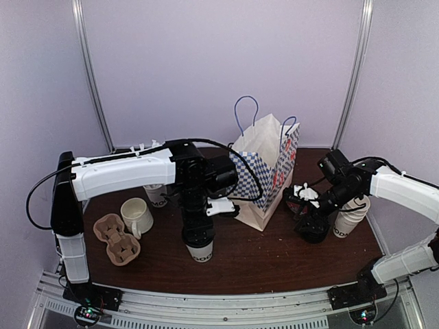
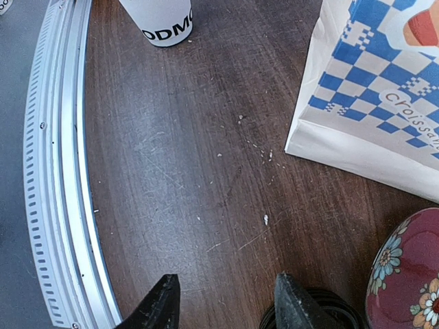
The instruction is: Pack the takeout coffee
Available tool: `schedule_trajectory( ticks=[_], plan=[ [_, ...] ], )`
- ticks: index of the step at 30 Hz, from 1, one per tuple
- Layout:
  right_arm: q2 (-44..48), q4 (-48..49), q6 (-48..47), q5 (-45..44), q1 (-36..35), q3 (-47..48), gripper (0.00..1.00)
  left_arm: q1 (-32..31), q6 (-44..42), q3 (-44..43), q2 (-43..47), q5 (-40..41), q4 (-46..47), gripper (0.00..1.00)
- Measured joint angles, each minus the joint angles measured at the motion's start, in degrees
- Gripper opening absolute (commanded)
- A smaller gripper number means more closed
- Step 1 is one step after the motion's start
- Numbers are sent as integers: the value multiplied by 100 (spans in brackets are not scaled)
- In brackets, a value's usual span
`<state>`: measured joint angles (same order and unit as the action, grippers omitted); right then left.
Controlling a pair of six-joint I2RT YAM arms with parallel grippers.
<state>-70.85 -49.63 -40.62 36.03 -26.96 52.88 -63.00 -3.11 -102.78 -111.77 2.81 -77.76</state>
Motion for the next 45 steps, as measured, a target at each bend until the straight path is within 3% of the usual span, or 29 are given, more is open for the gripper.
schedule_trajectory(
  ticks=[45],
  plan=[
    [-144,-66,-17,4,0,0,50,2,-28,-70,-63,-168,-33,78]
  ],
)
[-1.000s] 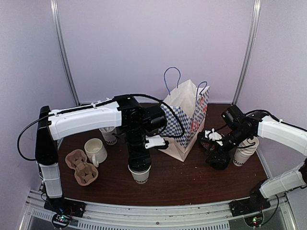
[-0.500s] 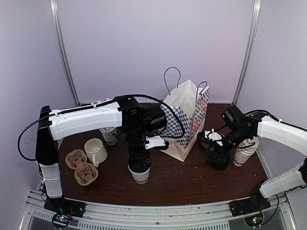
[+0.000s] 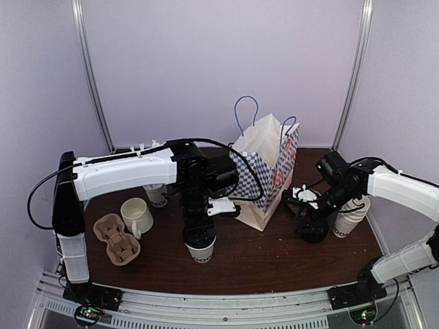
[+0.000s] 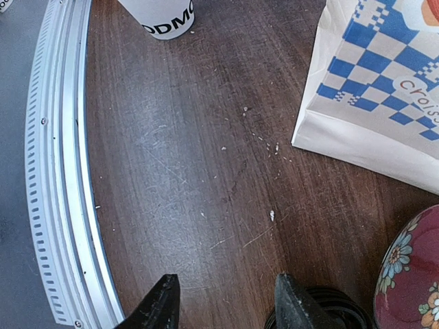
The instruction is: Pack the takeout coffee
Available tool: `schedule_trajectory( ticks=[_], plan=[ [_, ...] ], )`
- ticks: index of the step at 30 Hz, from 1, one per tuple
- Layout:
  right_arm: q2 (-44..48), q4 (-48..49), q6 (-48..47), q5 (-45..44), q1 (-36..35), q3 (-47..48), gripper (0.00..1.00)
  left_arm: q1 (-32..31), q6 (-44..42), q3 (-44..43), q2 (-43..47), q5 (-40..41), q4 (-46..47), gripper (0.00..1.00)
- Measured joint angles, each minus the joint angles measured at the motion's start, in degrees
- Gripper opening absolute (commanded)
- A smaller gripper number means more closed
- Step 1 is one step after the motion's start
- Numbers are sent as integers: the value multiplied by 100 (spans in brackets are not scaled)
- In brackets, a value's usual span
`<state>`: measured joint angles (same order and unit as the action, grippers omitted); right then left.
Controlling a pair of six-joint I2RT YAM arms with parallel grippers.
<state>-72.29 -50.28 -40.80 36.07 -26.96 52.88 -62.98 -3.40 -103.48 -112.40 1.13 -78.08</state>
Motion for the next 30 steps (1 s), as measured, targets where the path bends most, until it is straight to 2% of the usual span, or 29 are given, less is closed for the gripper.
schedule_trajectory(
  ticks=[20,21,22,30],
  plan=[
    [-13,-11,0,0,0,0,51,155,-7,343,140,-483,315,80],
    [-13,-11,0,0,0,0,51,155,0,358,149,-481,334,94],
    [-13,-11,0,0,0,0,51,153,13,369,157,-481,348,97],
    [-20,-13,2,15,0,0,51,114,186,529,216,-605,566,98]
  ],
)
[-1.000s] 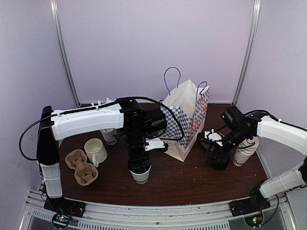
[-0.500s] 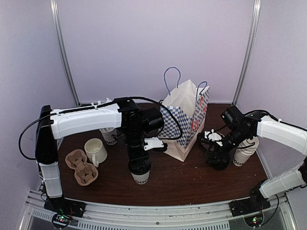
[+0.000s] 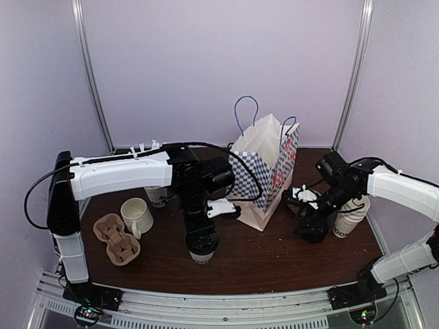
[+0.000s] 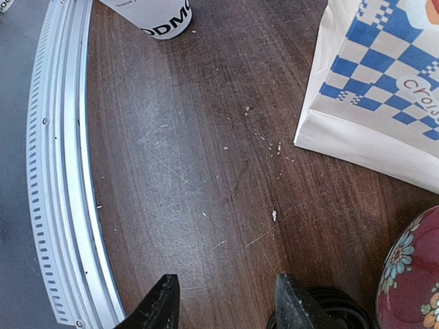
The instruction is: Pack the takeout coffee
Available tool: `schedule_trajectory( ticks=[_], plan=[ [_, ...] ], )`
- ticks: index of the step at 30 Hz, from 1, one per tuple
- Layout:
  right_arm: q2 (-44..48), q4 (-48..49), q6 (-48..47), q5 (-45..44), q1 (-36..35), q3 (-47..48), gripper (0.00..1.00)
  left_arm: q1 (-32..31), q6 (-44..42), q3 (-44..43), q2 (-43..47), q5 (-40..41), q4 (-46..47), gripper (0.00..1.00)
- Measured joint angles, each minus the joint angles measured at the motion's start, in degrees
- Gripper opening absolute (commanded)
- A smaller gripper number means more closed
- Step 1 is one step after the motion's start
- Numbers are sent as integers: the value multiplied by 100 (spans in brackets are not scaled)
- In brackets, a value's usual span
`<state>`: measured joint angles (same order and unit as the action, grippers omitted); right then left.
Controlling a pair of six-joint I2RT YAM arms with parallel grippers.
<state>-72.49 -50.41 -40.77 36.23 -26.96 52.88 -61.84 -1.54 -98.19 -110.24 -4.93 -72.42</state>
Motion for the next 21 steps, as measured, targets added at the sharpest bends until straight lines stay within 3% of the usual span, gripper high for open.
schedule_trajectory(
  ticks=[21],
  plan=[
    [-122,-125,227,227,0,247,49,44,92,26,702,935,61,98]
  ],
)
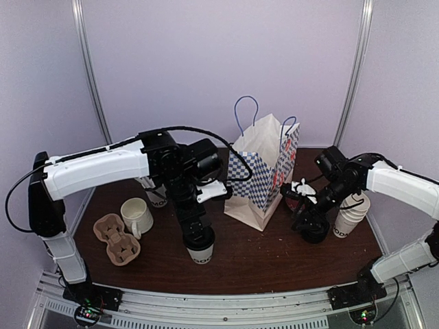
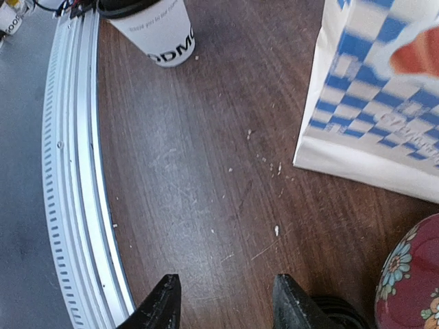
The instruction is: Pack the takeout coffee
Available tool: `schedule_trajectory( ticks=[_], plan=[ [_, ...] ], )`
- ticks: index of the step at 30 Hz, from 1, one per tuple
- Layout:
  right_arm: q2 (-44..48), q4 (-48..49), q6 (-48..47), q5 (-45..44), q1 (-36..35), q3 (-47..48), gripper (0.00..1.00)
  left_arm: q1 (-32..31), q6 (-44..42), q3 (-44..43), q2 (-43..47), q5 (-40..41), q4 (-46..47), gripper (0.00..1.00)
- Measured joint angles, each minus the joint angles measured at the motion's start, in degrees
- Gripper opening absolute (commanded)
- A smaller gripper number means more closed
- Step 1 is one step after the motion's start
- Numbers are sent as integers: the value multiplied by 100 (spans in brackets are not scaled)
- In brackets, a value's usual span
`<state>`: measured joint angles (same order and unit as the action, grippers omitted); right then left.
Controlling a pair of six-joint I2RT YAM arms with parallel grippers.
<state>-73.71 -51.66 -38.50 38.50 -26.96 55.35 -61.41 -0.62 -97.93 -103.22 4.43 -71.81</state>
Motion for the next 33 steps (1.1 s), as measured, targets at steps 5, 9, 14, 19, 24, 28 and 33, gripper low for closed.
schedule_trajectory(
  ticks=[5,9,14,19,24,28,33],
  plan=[
    [9,-168,483,227,-72,743,47,385,496,352,562,160,461,97],
    [11,-197,1104,511,-337,1191,43,584,968,852,988,125,984,86],
    [-101,-157,1902,813,-857,1213,40,579,1661,1878,1469,-90,1825,82],
    [-643,120,2614,1176,-1434,1213,36,575,2378,2747,1788,-291,2581,80],
    [-1443,369,3152,1320,-1978,1377,38,575,2977,3329,2039,-520,3228,75],
    [-1930,503,3528,1279,-2280,1718,44,575,3226,3480,2127,-608,3477,72],
    [-2321,664,4011,1217,-2430,2188,48,575,3412,3626,2179,-675,3718,65]
  ],
)
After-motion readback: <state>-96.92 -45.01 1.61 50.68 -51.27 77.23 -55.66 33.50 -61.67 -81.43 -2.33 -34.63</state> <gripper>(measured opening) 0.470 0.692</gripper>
